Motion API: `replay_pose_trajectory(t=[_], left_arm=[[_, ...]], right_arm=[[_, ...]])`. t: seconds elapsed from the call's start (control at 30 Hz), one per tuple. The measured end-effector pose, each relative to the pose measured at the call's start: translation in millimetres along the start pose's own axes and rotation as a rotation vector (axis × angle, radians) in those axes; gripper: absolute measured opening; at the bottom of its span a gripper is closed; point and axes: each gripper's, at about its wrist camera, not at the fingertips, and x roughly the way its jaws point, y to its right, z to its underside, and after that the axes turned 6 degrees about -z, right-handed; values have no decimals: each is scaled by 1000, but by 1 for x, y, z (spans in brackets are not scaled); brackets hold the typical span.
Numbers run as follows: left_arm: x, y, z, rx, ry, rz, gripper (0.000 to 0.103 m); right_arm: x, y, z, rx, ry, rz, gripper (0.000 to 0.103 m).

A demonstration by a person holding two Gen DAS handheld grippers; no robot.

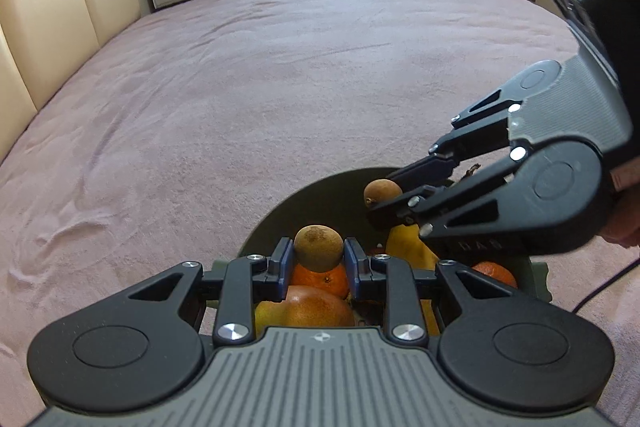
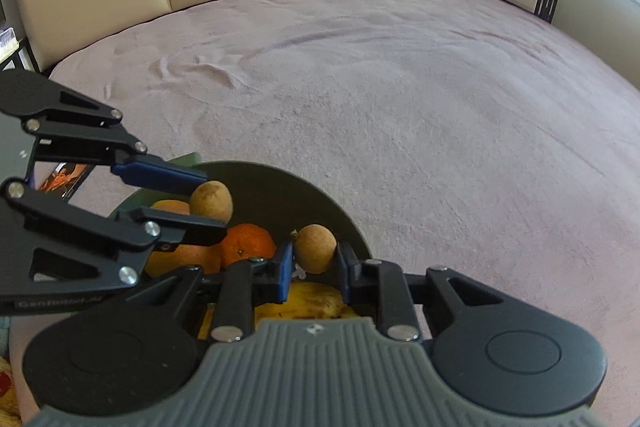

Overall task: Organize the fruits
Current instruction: 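Lower the small fruits into the colander and open both tools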

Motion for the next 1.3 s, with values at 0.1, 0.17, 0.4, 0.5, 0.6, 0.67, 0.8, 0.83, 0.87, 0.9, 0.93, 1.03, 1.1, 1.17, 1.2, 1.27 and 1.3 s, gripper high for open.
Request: replay_pose_trajectory(t=[0.1,0.17,0.4,0.5,0.6,0.67,0.8,0.83,0.87,0.9,0.93,1.03,1.1,1.17,1.2,1.27,1.3], left_arm=[[5,0,1,-8,-26,14,30],[8,-2,2,-39,-43,46,30],[12,-12,4,-120,-68,81,31],[12,-11,4,-124,-71,75,32],[14,-13,2,-131,-72,76,34],[14,-14,1,-137,-73,77,38],[12,-17,0,-151,-67,83,48],[11,-17,0,-153,-62,83,50],[9,-17,-1,-154,-58,84,51],[7,-16,-1,-153,-55,85,51],[5,-16,-2,-152,-52,86,51],[-2,-13,-6,-146,-39,87,54],[-9,-12,-9,-147,-22,88,56],[-19,-12,-12,-151,0,89,60],[-25,-12,-14,-159,14,89,62],[-36,-11,-16,-175,42,93,67],[-41,-10,-16,-184,52,90,68]], right_arm=[[6,3,-1,23,-24,-26,20],[10,3,-1,23,-42,-35,20],[20,0,-4,25,-70,-35,20],[20,0,-5,27,-75,-30,21],[20,-1,-6,32,-76,-27,21],[18,-1,-7,38,-75,-20,21],[12,-2,-6,56,-69,1,21],[9,-2,-6,62,-66,6,21],[6,-2,-5,68,-62,9,21],[2,-2,-5,74,-58,11,21],[-1,-2,-4,79,-55,14,21],[-14,-4,-3,93,-40,35,22],[-24,-6,-3,111,-20,54,25],[-38,-8,-2,138,13,84,33],[-46,-9,-1,157,32,101,37],[-64,-12,2,200,73,136,43],[-73,-15,3,220,95,155,49]])
